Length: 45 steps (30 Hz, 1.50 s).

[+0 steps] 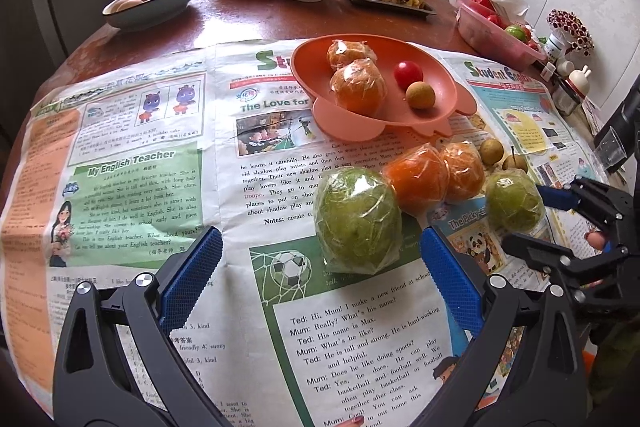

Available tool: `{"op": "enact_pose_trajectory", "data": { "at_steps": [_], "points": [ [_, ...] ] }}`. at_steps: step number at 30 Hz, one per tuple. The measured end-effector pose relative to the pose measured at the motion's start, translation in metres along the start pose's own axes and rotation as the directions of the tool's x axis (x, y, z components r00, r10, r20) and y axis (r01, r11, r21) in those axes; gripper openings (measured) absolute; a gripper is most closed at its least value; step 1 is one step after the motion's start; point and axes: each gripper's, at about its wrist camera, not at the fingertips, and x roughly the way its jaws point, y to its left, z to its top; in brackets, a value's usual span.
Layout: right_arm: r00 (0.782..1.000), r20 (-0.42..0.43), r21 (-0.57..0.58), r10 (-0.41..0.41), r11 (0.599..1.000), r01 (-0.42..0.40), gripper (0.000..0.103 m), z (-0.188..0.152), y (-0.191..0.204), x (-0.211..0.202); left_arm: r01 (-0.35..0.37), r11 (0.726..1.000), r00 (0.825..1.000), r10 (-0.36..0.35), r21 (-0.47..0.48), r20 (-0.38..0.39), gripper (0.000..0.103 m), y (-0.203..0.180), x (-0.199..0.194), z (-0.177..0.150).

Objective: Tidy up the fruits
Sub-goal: 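Close right gripper on a bagged green fruit while left gripper grasps another, then lift and carry both bagged green fruits over the orange bowl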

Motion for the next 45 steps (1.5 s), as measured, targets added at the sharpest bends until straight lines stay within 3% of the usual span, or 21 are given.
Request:
{"op": "enact_pose_trajectory", "data": {
  "at_steps": [3,9,15,19,30,45],
  "points": [
    [1.000,-0.003,-0.010,0.004,1.000,-0.004,0.045,0.002,0.001,0.005,0.009,1.000,1.000,-0.009,-0.001,-0.002,0.089,0.001,0.003,0.001],
    [1.000,0.011,-0.027,0.000,1.000,0.000,0.038,0.009,0.003,0.011,0.035,0.999,0.999,-0.035,0.008,-0.004,0.069,0.000,0.008,0.004],
    [1.000,0.016,-0.027,0.010,1.000,-0.010,0.038,0.009,0.003,0.012,0.055,0.998,0.998,-0.055,0.021,-0.001,0.056,-0.004,0.010,0.006],
    [1.000,0.018,-0.016,0.020,1.000,-0.020,0.038,0.008,0.001,0.010,0.093,0.995,0.996,-0.093,0.030,-0.005,0.039,-0.007,0.012,0.008],
    [0.998,0.049,-0.006,0.030,1.000,-0.030,0.038,0.011,-0.001,-0.004,0.129,0.992,0.992,-0.129,0.003,-0.009,0.038,-0.001,0.004,0.010],
    [0.991,0.129,-0.015,0.021,1.000,-0.019,0.038,0.045,-0.015,-0.025,0.098,0.995,0.995,-0.098,0.001,0.035,0.038,0.007,-0.011,0.040]
  ]
}}
